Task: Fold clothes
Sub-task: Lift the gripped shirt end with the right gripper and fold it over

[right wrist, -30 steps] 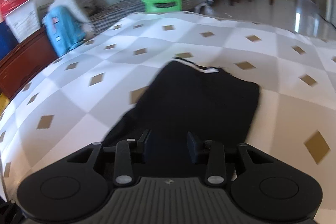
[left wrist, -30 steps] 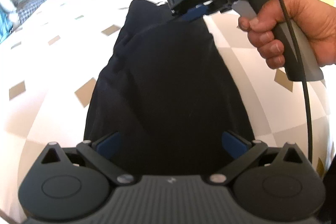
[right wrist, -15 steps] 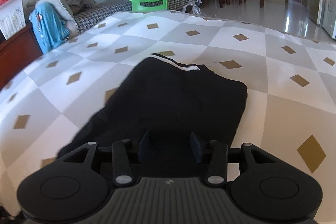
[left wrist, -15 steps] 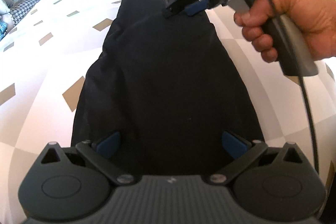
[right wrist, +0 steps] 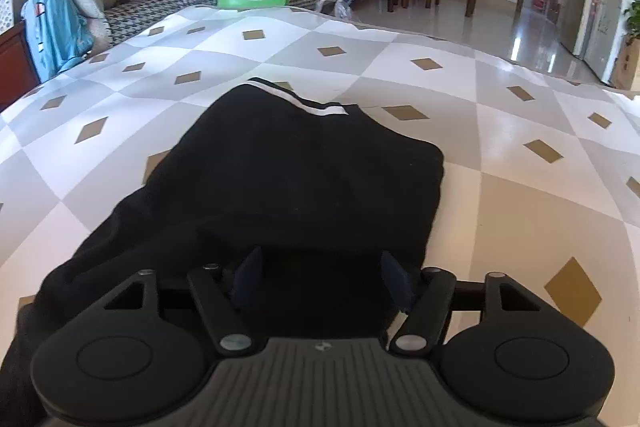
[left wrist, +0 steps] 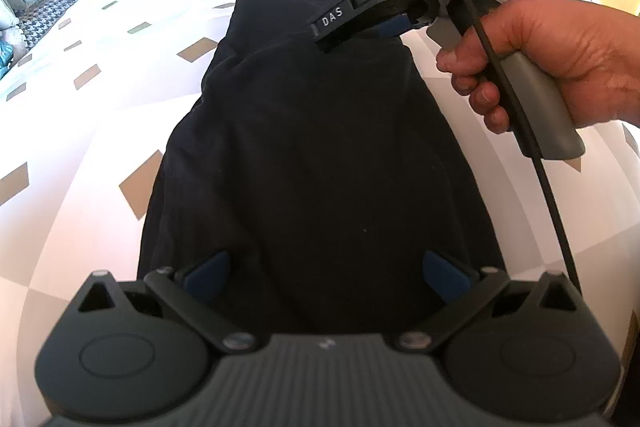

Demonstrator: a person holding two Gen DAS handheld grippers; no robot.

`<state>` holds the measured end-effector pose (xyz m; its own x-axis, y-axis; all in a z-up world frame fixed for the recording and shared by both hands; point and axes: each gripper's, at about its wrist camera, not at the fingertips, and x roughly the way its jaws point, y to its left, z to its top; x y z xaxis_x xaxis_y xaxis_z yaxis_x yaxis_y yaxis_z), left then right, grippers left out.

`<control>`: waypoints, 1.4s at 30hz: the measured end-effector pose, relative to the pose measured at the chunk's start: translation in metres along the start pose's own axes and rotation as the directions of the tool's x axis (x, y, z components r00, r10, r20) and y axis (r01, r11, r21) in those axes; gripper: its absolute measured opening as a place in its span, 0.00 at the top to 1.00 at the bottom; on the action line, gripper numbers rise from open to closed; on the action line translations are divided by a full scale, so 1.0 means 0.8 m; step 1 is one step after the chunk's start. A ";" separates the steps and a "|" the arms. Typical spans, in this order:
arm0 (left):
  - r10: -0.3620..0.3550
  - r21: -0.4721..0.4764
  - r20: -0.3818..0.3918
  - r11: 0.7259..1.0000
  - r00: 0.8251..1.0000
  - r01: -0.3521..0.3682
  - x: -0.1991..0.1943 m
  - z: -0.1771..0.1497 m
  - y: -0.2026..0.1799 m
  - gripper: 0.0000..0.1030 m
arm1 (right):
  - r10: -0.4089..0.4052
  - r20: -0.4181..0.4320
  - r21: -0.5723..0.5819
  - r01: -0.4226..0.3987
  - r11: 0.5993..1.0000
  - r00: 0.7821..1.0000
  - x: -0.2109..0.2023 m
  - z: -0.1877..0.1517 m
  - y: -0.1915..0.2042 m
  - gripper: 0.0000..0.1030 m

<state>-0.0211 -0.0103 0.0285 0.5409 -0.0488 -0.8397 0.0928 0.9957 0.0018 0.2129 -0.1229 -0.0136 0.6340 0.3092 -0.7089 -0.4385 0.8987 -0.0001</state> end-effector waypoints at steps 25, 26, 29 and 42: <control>0.019 -0.075 0.001 0.997 1.000 -0.019 0.006 -0.006 -0.003 0.00 | -0.527 -0.156 0.179 0.549 0.816 0.835 -0.053 -0.028 -0.112 0.32; 0.022 -0.075 0.003 0.997 1.000 -0.021 0.006 -0.006 -0.002 0.00 | -0.537 -0.178 0.206 0.565 0.799 0.825 -0.061 -0.030 -0.121 0.32; 0.046 -0.076 0.002 0.996 0.999 -0.046 0.008 -0.006 0.001 0.00 | -0.533 -0.203 0.254 0.570 0.782 0.821 -0.085 -0.037 -0.134 0.33; 0.137 -0.187 -0.037 0.972 0.990 -0.142 0.043 0.007 0.032 0.00 | -0.104 -0.041 0.053 0.106 0.993 0.994 -0.160 -0.068 -0.053 0.33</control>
<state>0.0045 0.0133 0.0027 0.5168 0.0915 -0.8512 -0.1426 0.9896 0.0197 0.1152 -0.2173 0.0386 0.6493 0.2013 -0.7334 -0.3349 0.9415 -0.0380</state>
